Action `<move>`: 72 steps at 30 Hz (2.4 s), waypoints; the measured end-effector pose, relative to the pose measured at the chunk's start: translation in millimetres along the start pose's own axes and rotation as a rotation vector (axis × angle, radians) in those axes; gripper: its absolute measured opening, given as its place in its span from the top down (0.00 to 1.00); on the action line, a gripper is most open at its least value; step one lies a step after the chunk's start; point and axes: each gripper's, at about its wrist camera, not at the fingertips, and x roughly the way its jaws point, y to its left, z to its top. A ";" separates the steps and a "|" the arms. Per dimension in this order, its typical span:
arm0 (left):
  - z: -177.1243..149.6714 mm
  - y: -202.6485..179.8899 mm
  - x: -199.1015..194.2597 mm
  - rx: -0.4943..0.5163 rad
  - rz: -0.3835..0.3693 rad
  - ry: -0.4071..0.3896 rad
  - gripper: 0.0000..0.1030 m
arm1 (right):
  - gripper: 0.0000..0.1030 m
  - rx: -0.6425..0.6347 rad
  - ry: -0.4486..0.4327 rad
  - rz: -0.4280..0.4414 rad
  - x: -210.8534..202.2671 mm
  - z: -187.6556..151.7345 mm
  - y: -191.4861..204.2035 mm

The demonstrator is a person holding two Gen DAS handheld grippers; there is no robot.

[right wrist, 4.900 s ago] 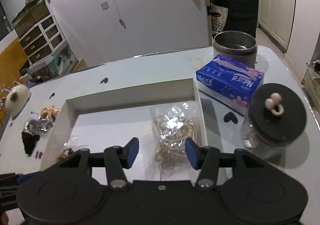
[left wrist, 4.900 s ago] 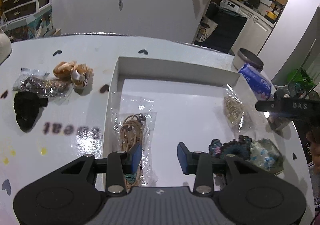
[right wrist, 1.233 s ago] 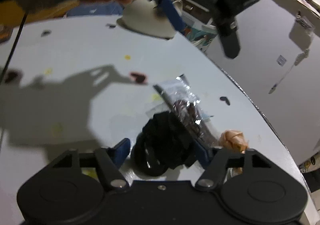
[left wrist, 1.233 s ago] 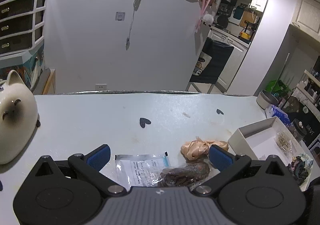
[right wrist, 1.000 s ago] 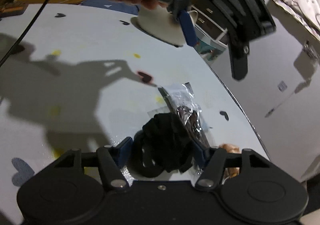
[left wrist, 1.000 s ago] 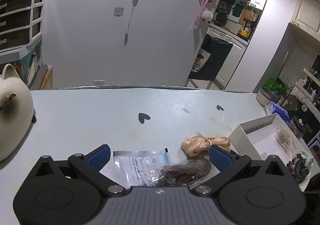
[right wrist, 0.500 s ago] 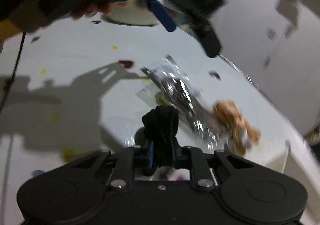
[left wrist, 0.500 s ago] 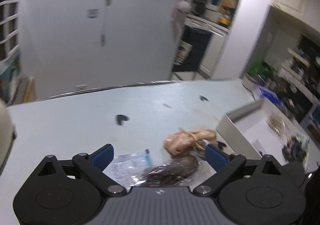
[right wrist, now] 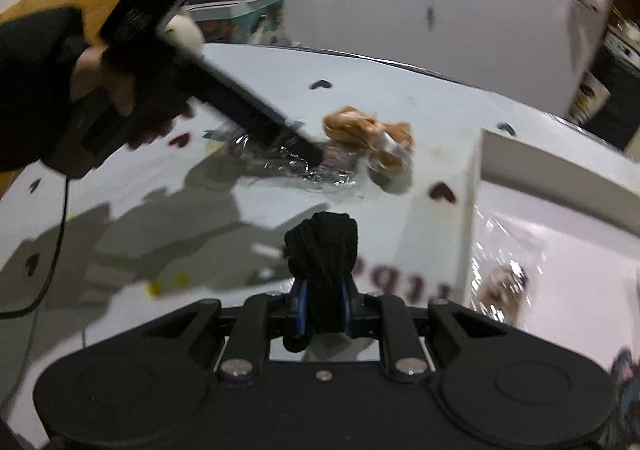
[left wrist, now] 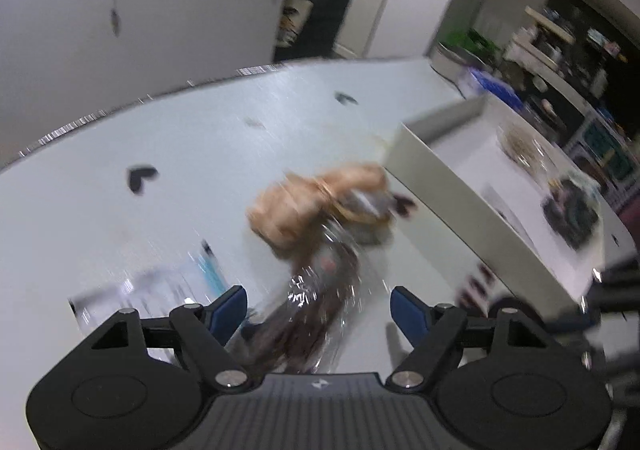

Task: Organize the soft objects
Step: 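Grasp the black scrunchie with the right gripper while the left gripper grasps the dark beaded-cord bag, then carry the dark cord bag into the tray with the left gripper and release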

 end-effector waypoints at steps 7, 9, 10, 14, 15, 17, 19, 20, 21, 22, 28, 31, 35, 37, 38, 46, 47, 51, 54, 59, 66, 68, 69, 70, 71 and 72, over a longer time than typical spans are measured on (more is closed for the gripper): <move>-26.8 -21.1 -10.3 -0.056 -0.041 0.055 0.33 | 0.83 0.127 0.034 -0.010 -18.0 -16.9 -9.3; -26.6 -26.1 -10.0 -0.070 -0.015 0.046 0.32 | 0.83 0.149 0.037 -0.015 -19.6 -18.8 -11.2; -24.5 -28.0 -9.6 -0.081 0.003 0.040 0.32 | 0.83 0.160 0.036 -0.017 -20.6 -19.3 -12.3; -14.9 -35.9 1.7 -0.093 0.077 0.036 0.34 | 0.83 0.188 0.022 -0.026 -24.9 -18.5 -13.6; -12.9 -38.5 6.1 -0.086 0.093 0.043 0.34 | 0.83 0.192 0.020 -0.028 -26.6 -18.4 -13.6; -10.9 -42.7 14.3 -0.079 0.120 0.063 0.35 | 0.83 0.202 0.016 -0.033 -31.0 -19.5 -13.8; -10.1 -46.2 17.7 -0.069 0.146 0.066 0.53 | 0.83 0.216 0.010 -0.040 -35.5 -20.2 -14.4; -9.4 -47.7 18.6 -0.065 0.160 0.066 0.57 | 0.83 0.223 0.006 -0.043 -37.9 -20.6 -14.9; -9.3 -48.4 18.3 -0.067 0.171 0.064 0.60 | 0.83 0.228 0.001 -0.045 -39.0 -20.6 -15.7; -9.7 -48.3 17.4 -0.076 0.175 0.059 0.62 | 0.83 0.232 -0.004 -0.047 -41.2 -21.2 -15.9; -23.2 -57.2 4.8 -0.116 0.178 0.051 0.71 | 0.83 0.241 -0.027 -0.049 -50.8 -27.4 -13.9; -33.6 -64.3 -5.2 -0.144 0.173 0.037 0.72 | 0.83 0.246 -0.036 -0.048 -54.2 -29.5 -13.0; -45.1 -74.5 -23.4 -0.201 0.172 0.004 0.73 | 0.83 0.247 -0.061 -0.048 -64.4 -31.3 -13.4; -48.8 -80.3 -34.6 -0.232 0.174 -0.025 0.73 | 0.83 0.243 -0.078 -0.046 -69.7 -31.6 -14.0; -50.1 -83.2 -40.0 -0.246 0.175 -0.040 0.73 | 0.83 0.239 -0.086 -0.045 -72.0 -32.1 -14.3; -47.5 -118.4 -84.2 -0.352 0.195 -0.184 0.73 | 0.83 0.265 -0.155 -0.039 -95.3 -30.7 -31.7; -47.2 -123.9 -88.0 -0.363 0.195 -0.198 0.73 | 0.83 0.262 -0.166 -0.039 -99.7 -30.9 -34.2; -42.4 -148.7 -96.5 -0.405 0.200 -0.245 0.73 | 0.83 0.259 -0.190 -0.034 -114.4 -33.0 -48.6; -36.8 -167.6 -97.3 -0.429 0.203 -0.266 0.73 | 0.83 0.264 -0.204 -0.031 -124.3 -35.0 -66.7; -20.2 -203.3 -86.0 -0.446 0.207 -0.291 0.73 | 0.83 0.278 -0.218 -0.032 -138.5 -40.5 -106.2; 1.9 -247.6 -50.2 -0.478 0.192 -0.291 0.73 | 0.83 0.296 -0.230 -0.049 -152.3 -49.5 -172.4; 6.7 -257.6 -38.5 -0.488 0.188 -0.288 0.73 | 0.83 0.299 -0.231 -0.055 -155.0 -51.0 -188.5; 9.3 -262.8 -31.9 -0.494 0.188 -0.286 0.73 | 0.83 0.300 -0.232 -0.056 -156.5 -51.8 -197.9; 10.9 -266.2 -26.1 -0.499 0.188 -0.285 0.73 | 0.83 0.300 -0.232 -0.056 -157.9 -52.6 -205.1; 13.2 -270.4 -19.3 -0.507 0.187 -0.283 0.73 | 0.83 0.299 -0.231 -0.057 -158.7 -53.5 -211.5; 15.1 -273.9 -13.0 -0.514 0.185 -0.280 0.73 | 0.83 0.297 -0.231 -0.059 -159.5 -53.9 -218.2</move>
